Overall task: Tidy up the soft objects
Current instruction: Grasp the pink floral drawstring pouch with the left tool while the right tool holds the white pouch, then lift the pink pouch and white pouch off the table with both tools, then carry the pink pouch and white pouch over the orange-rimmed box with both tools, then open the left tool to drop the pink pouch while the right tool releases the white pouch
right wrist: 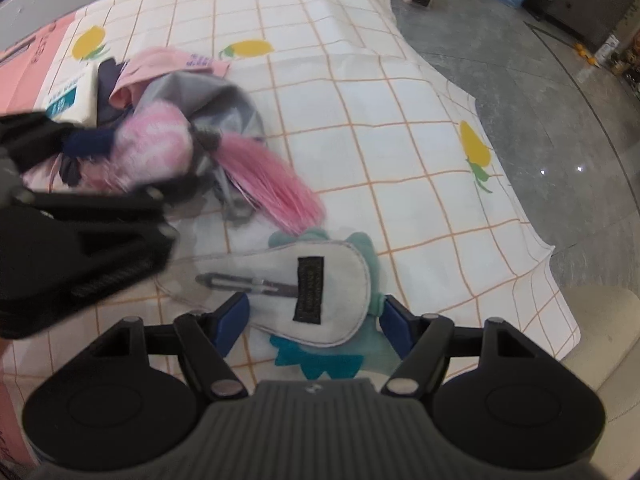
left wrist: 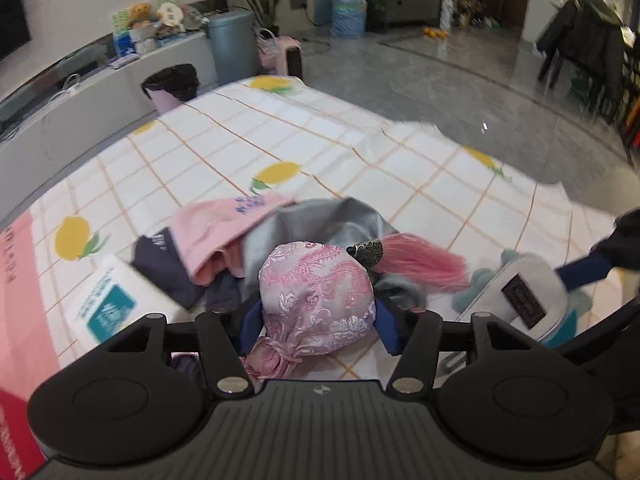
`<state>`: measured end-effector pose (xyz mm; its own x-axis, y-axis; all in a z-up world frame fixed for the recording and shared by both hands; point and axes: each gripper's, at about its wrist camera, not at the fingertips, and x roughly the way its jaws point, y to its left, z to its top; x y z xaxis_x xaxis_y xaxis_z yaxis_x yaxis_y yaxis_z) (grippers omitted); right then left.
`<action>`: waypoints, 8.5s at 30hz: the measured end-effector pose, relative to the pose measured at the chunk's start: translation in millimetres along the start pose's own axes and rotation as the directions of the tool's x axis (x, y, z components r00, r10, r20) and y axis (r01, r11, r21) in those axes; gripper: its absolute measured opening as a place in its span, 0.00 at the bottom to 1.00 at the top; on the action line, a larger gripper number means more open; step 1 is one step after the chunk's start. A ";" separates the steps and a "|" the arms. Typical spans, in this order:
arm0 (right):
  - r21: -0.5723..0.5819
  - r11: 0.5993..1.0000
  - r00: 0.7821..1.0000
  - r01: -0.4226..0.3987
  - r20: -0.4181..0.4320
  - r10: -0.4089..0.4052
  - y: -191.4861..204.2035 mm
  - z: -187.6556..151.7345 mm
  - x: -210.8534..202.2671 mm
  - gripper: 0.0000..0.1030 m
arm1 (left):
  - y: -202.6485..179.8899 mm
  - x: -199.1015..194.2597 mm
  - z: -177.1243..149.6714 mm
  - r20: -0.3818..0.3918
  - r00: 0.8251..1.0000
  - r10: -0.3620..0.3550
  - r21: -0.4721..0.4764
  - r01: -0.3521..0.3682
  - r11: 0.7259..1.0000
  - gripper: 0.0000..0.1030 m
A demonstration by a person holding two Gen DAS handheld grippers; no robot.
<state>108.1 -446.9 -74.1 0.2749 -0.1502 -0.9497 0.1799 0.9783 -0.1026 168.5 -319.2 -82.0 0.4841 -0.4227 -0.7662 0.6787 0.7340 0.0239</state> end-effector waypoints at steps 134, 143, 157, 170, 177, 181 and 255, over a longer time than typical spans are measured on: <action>-0.335 0.915 0.594 -0.226 0.697 0.402 282.6 33.0 -256.7 0.55 | 228.9 -320.5 -101.3 0.016 0.863 0.505 -0.594 -0.398 0.699 0.62; -0.476 0.851 0.687 -0.222 0.543 0.483 379.5 31.6 -212.2 0.55 | 290.4 -297.1 -154.9 0.023 0.860 0.510 -0.675 -0.363 0.642 0.62; -0.507 0.838 0.802 -0.200 0.407 0.438 414.7 33.0 -145.1 0.55 | 310.0 -254.6 -183.9 -0.160 0.930 0.332 -0.631 -0.355 0.690 0.62; -0.546 0.807 0.755 -0.223 0.427 0.497 393.0 9.2 -159.9 0.56 | 290.3 -246.4 -187.2 -0.188 0.921 0.340 -0.578 -0.384 0.720 0.62; -0.499 0.825 0.729 -0.266 0.455 0.511 379.3 11.8 -164.2 0.56 | 295.4 -252.7 -185.2 -0.073 0.959 0.272 -0.685 -0.247 0.686 0.62; -0.485 0.838 0.720 -0.249 0.486 0.495 366.6 9.3 -169.5 0.56 | 319.0 -256.3 -206.0 0.075 0.991 0.109 -0.886 0.016 0.464 0.62; -0.834 0.538 0.894 -0.120 0.144 0.423 430.0 -49.6 -121.6 0.70 | 312.1 -293.5 -185.5 -0.075 0.942 0.328 -0.761 -0.267 0.592 0.83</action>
<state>105.2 -0.9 -17.4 0.4583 0.2594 -0.8501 -0.7242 0.6635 -0.1879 135.8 132.6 31.2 0.6371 -0.1175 -0.7617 -0.1475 0.9514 -0.2702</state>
